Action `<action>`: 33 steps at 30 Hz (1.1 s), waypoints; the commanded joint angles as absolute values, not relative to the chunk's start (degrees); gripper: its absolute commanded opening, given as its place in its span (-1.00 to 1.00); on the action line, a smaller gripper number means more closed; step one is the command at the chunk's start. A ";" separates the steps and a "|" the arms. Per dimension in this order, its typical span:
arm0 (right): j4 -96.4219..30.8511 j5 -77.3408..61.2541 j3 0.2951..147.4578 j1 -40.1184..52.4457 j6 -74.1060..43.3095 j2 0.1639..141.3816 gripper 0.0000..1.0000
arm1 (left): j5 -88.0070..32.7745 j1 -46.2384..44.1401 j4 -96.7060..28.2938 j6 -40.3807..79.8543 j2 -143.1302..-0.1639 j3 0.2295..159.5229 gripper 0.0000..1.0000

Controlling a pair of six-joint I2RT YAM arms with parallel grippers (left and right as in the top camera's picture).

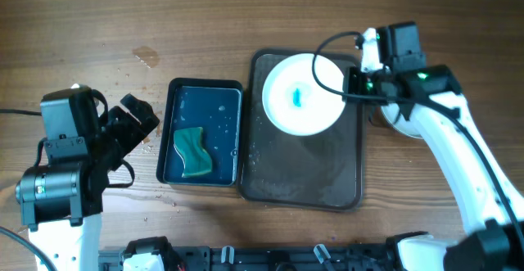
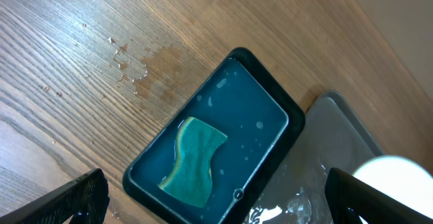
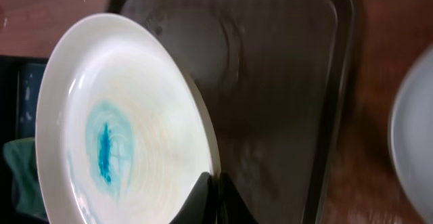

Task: Clean dirty plates on tray and stack at the side
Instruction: 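Grip the last plate with the right gripper and drag it to the tray center, then grasp the sponge from the water tray with the left gripper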

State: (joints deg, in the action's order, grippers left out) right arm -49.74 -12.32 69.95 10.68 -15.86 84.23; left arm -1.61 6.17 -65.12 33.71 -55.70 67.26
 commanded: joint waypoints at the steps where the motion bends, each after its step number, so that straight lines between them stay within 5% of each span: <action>1: -53.01 -12.51 64.20 12.05 -28.01 84.64 -0.91 | -1.45 6.57 -65.01 33.23 -55.68 68.16 1.00; 9: -20.12 -11.44 38.06 14.28 -44.40 84.64 -0.91 | -4.21 6.55 -65.47 33.21 -55.72 68.16 1.00; 10: -18.85 -11.90 37.87 14.24 -41.82 84.58 -0.74 | -4.51 6.52 -65.89 33.19 -55.96 68.14 1.00; 11: -18.63 -12.67 38.48 14.24 -38.79 84.31 -0.35 | -4.51 6.50 -66.85 33.15 -56.45 68.14 1.00; 12: -19.25 -13.72 39.59 14.24 -35.77 83.74 -0.21 | -4.93 6.50 -67.88 32.12 -56.99 68.14 1.00; 20: -40.25 -15.16 53.23 14.26 -17.65 70.89 -0.21 | -10.41 -0.30 -69.14 24.40 -66.87 60.75 0.67; 31: -44.25 -16.14 53.67 14.24 -16.73 68.42 -0.25 | -7.88 -10.96 -50.35 32.01 -91.18 50.94 -0.28; 33: -44.23 -16.14 53.67 14.24 -16.97 69.30 -0.25 | -7.81 -12.95 -48.95 32.05 -96.23 50.92 -0.74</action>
State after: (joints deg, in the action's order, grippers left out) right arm -44.18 -15.27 53.25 14.17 -17.82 67.68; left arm -7.38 -10.09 -50.39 31.09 -89.69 51.48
